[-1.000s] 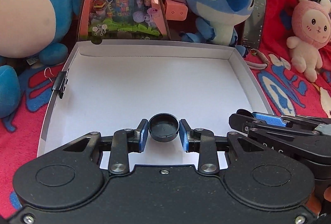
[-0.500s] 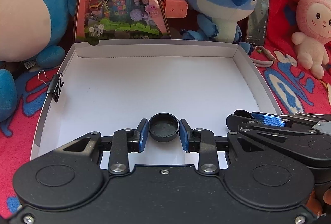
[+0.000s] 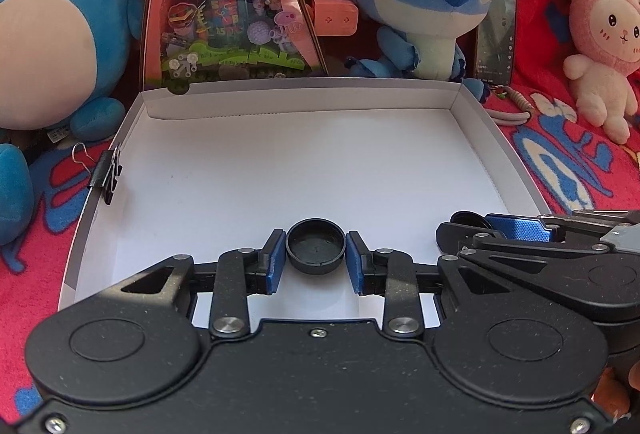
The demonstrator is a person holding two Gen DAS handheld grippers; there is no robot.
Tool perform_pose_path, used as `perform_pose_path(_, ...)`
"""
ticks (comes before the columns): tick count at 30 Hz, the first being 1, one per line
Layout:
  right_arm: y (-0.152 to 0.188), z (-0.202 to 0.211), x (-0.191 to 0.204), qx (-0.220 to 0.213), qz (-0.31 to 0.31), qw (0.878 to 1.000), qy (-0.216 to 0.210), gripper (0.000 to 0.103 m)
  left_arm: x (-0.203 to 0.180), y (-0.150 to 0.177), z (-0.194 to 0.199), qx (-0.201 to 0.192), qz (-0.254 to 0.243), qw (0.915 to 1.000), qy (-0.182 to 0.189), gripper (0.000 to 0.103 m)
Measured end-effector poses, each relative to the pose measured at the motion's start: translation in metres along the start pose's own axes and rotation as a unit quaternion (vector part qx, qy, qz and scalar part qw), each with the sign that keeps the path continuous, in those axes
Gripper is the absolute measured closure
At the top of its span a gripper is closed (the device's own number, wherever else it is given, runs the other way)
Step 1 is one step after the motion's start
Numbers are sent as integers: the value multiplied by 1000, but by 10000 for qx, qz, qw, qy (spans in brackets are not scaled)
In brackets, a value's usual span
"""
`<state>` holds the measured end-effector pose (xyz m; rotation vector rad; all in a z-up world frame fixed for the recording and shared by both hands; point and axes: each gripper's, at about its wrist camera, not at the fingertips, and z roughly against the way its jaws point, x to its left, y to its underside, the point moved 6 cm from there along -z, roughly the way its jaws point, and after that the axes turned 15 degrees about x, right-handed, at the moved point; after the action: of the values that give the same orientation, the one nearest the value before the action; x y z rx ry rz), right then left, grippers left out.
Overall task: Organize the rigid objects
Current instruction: 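Carry the black lid with the left tool into the white tray, then open the left tool to release the lid inside the tray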
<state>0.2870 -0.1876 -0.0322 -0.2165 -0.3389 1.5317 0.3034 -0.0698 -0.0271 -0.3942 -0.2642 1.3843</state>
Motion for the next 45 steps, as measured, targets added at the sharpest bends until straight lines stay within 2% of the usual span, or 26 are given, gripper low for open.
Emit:
perform_pose_path(11,2,0,0,-43,49,10000,5,64,-2,2,1,-97,-67,9999,-94,72)
perform_pose_path(13,2,1,-1,-57,49,10000,-1,62,-2,2,2,-113,-75,9998,-114,72)
perform_pose_path(15,2,1,-2,-81,6,10000,-22,51,-1,2,3,-120,-61,9998,-119,72)
perform_pose_path(16,2,1,-3,-89,-10,9999,-44,52,0,2,3,-124,-30,9998,-120,71)
perform_pose_path(18,2,2,-4,-106,-52,9999,-105,49,2,3,4,-135,34,9997,-184,63)
perform_pose_path(23,4,4,-6,-168,-45,9998,-79,41,7,6,7,-174,33,9993,-331,55)
perform_pose_path(30,9,16,-8,-384,130,9992,-12,29,14,13,27,-481,33,9969,-627,36)
perform_pose_path(39,29,44,-4,-756,497,9959,-26,19,16,34,64,-913,-233,9925,-784,23)
perform_pose_path(45,47,65,2,-959,684,9930,-126,18,17,55,86,-1055,-277,9923,-593,23)
